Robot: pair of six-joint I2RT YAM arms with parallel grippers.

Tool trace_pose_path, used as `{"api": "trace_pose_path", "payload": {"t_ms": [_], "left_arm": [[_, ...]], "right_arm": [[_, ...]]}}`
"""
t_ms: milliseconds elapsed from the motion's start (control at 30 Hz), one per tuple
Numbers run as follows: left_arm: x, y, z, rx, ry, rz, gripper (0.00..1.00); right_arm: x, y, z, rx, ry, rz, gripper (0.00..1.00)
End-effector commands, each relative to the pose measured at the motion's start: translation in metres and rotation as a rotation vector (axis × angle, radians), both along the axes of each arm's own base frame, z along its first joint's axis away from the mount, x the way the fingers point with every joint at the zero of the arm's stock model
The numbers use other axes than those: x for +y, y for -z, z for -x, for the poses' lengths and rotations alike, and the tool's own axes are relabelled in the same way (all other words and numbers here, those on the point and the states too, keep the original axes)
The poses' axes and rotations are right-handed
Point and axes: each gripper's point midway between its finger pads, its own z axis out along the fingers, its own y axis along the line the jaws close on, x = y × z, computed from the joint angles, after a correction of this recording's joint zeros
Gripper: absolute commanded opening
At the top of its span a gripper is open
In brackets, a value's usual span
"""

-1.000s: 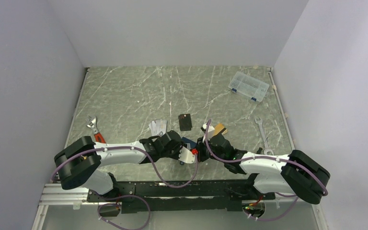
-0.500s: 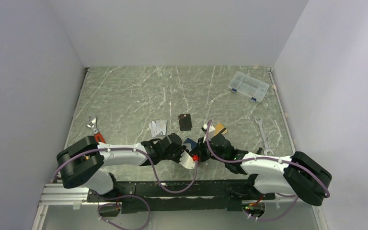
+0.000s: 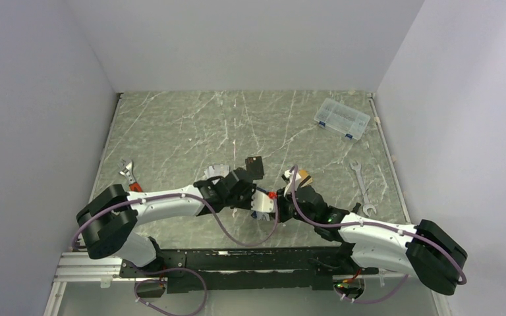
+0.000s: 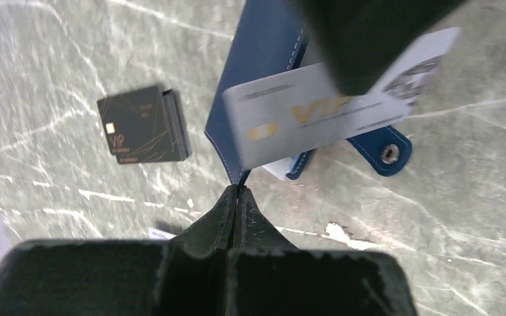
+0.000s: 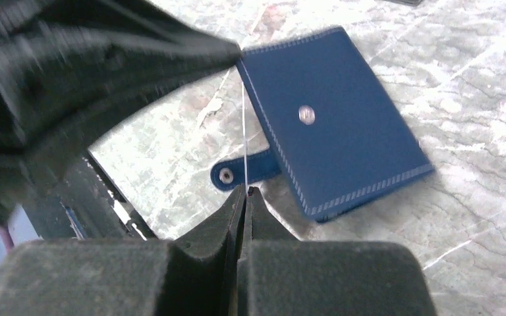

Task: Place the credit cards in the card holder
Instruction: Open the card holder at the center of the board.

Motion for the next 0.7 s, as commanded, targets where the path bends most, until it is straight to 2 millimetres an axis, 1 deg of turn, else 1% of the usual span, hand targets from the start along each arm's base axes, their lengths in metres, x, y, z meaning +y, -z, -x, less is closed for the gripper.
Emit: {"api": "trace_pose_path", "payload": {"t_ms": [0, 100, 267, 333, 400, 500, 567, 667], "left_arm": [[0.006, -0.026, -0.005, 0.123, -0.124, 0.062, 0.0], [0.01, -0.031, 0.0, 0.173, -0.146, 0.057, 0.0], [0.015, -0.04, 0.017, 0.328, -0.208, 0.056, 0.0], [0.018, -0.044, 0.027, 0.406, -0.238, 0.054, 0.0], [0.019, -0.051, 0.035, 0.478, -0.265, 0.066, 0.0], [0.02, -0.06, 0.042, 0.567, -0.304, 0.098, 0.0], [0.024, -0.059, 0.044, 0.642, -0.35, 0.11, 0.0], [0.036, -0.051, 0.041, 0.736, -0.447, 0.107, 0.0]], "right_arm": [[-0.004, 0.003, 0.002, -0.01, 0.001, 0.011, 0.0], [-0.006, 0.0, 0.002, -0.018, 0.009, 0.009, 0.0], [-0.008, -0.019, -0.004, -0.068, 0.013, 0.015, 0.0], [-0.011, -0.025, -0.01, -0.088, 0.033, 0.033, 0.0], [-0.014, -0.029, -0.014, -0.097, 0.047, 0.039, 0.0], [-0.017, -0.036, -0.021, -0.113, 0.061, 0.044, 0.0], [-0.017, -0.042, -0.025, -0.125, 0.058, 0.044, 0.0], [-0.018, -0.053, -0.034, -0.136, 0.047, 0.054, 0.0]]}}
